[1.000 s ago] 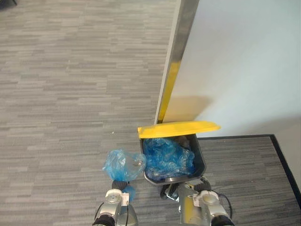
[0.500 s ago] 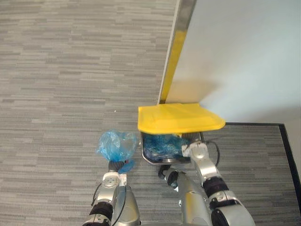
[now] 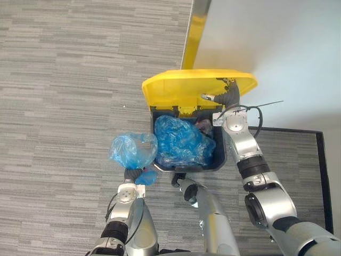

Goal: Gather rubbish on tea table into small bin, then transfer packed bag to large trash can.

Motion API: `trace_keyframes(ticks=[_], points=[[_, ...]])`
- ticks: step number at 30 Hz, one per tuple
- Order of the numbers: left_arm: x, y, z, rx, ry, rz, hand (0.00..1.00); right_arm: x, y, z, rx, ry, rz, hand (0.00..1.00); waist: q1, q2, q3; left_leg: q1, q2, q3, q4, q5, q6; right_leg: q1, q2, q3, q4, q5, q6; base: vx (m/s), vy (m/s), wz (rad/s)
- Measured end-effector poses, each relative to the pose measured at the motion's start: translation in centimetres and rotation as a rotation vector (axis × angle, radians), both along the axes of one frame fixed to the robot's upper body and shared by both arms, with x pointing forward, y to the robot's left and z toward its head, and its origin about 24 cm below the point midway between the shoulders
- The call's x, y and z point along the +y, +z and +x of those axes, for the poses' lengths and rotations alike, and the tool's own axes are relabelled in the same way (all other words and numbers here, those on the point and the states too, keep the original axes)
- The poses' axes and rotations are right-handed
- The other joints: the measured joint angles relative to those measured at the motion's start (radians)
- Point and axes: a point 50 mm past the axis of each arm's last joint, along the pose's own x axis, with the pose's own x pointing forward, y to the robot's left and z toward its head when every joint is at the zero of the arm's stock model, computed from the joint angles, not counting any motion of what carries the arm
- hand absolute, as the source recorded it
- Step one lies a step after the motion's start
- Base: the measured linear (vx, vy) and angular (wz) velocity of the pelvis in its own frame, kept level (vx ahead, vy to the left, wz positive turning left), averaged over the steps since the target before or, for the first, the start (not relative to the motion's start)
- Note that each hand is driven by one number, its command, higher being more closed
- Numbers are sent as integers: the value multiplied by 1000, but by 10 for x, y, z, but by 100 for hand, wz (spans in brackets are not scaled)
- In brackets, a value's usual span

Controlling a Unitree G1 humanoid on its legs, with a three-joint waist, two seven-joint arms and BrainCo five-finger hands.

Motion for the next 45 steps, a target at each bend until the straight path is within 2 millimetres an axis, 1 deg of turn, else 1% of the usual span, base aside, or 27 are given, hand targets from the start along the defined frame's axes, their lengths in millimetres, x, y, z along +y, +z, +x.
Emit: trace_keyframes(ticks=[1,2,3,4,5,6,7,8,10,11,12,14,15,16,19,20,21,23,25,27,29,33,36,38,41,44,45], points=[[-3,10,5,-44,-21,5,100,-1,7,3,-11,-4,-6,0,0,-9,5,-26,-9,-2,41,-2,4,0,4,-7,-25,0,0,-74,-107,6],[-4,13,7,-56,-27,2,100,-1,9,4,-11,-5,-8,0,-1,-8,5,-41,-11,3,58,-3,12,-1,5,-14,-29,-2,7,-124,-148,-14],[-12,23,11,-103,-51,-12,100,-5,17,5,-28,-17,-14,0,27,19,19,-55,26,-6,65,5,23,-43,8,10,150,-32,-6,-86,-82,5],[-12,32,16,-144,-60,-13,100,-7,18,6,-32,-25,-12,0,14,1,27,-64,17,2,82,15,3,-87,-1,148,331,-24,-117,-32,-213,58],[-11,47,21,-214,-68,-5,100,-10,24,7,-47,-41,-11,0,-8,-28,44,-87,-9,-19,99,47,-36,-61,-12,218,299,-65,-116,30,-174,72],[-12,51,22,-233,-69,-7,100,-9,27,8,-55,-40,-8,0,-5,-28,43,-102,-10,-17,116,46,-36,-64,-12,203,282,-53,-111,27,-193,42],[-16,59,24,-269,-84,-24,100,-8,35,9,-72,-44,-3,0,6,-26,42,-113,-35,17,140,48,-26,-60,-14,173,219,-8,-107,-27,-51,-6],[-20,65,24,-294,-107,-27,100,-10,37,10,-73,-51,6,0,8,-28,44,-113,-48,23,124,45,-23,-56,-15,162,196,23,-139,-44,-31,-3],[-25,75,23,-340,-133,-51,100,-12,32,11,-48,-58,19,0,8,-27,45,-107,-54,24,113,57,-46,-42,-25,158,193,27,-139,-61,5,19],[-29,91,24,-405,-153,-71,100,-13,29,12,-37,-61,26,0,4,-27,45,-102,-63,16,102,64,-51,-28,-33,151,177,34,-131,-78,41,24],[-29,97,24,-430,-157,-80,100,-14,29,12,-35,-62,25,0,4,-27,45,-101,-65,14,99,66,-52,-23,-33,149,170,37,-126,-93,60,23],[-38,128,24,-579,-201,-114,100,-20,29,12,-32,-76,22,0,7,-27,44,-108,-73,4,86,81,-59,-3,-33,144,119,69,-112,-95,58,14],[-40,131,24,-595,-213,-114,100,-20,29,12,-32,-77,21,0,9,-27,44,-108,-76,4,84,83,-57,-1,-33,144,112,74,-107,-93,62,8],[-45,140,22,-635,-246,-111,100,-21,29,12,-32,-77,22,0,9,-27,44,-108,-82,5,73,91,-55,6,-34,147,89,88,-90,-64,53,3],[-59,154,17,-699,-307,-126,100,-22,29,12,-31,-74,27,0,9,-28,44,-108,-91,7,68,99,-55,21,-35,152,55,117,-89,-56,71,3],[-61,156,17,-705,-316,-129,100,-22,30,12,-31,-74,27,0,9,-28,44,-108,-92,8,68,100,-57,21,-35,154,53,119,-89,-39,75,1],[-71,161,14,-728,-356,-139,100,-22,30,12,-32,-74,27,0,9,-28,44,-108,-97,11,70,104,-65,21,-38,159,52,124,-94,-27,58,1],[-78,166,14,-746,-382,-145,100,-22,30,12,-33,-74,27,0,9,-28,44,-108,-98,13,72,105,-66,22,-39,162,51,128,-91,-18,50,-1],[-91,179,15,-794,-416,-154,100,-21,30,12,-35,-72,27,0,9,-29,44,-109,-98,25,74,107,-71,22,-40,171,49,138,-96,-17,54,-8],[-97,186,15,-818,-428,-157,100,-21,30,12,-35,-69,27,0,9,-29,44,-106,-99,33,74,107,-71,21,-41,176,49,139,-95,-15,30,-8],[-110,195,15,-855,-466,-152,100,-21,32,13,-38,-66,26,0,7,-29,44,-108,-99,35,74,107,-70,21,-41,176,44,140,-92,-9,14,-2],[-124,202,14,-881,-517,-136,100,-19,37,14,-49,-60,28,0,5,-29,44,-112,-98,41,74,104,-65,16,-40,180,36,140,-90,-27,15,-4],[-132,200,24,-857,-529,-78,100,-15,46,14,-68,-44,47,0,-4,-30,43,-129,-98,46,82,104,-65,0,-38,185,31,145,-83,-45,18,-7],[-135,197,37,-818,-525,-15,100,-12,56,15,-93,-35,48,0,-15,-33,43,-152,-95,46,99,104,-65,-21,-35,188,29,155,-83,-56,23,-8],[-133,190,57,-737,-492,52,100,-3,69,15,-122,-13,39,0,-39,-35,43,-186,-95,52,125,101,-62,-52,-34,197,31,168,-86,-73,38,-10],[-132,191,68,-711,-479,88,100,3,80,15,-149,5,25,0,-47,-37,44,-213,-94,62,142,96,-52,-79,-33,206,32,177,-79,-73,24,-17],[-132,192,74,-696,-472,108,100,6,86,15,-163,12,21,0,-51,-44,47,-221,-93,69,148,91,-47,-90,-32,212,31,183,-77,-101,24,-17]])
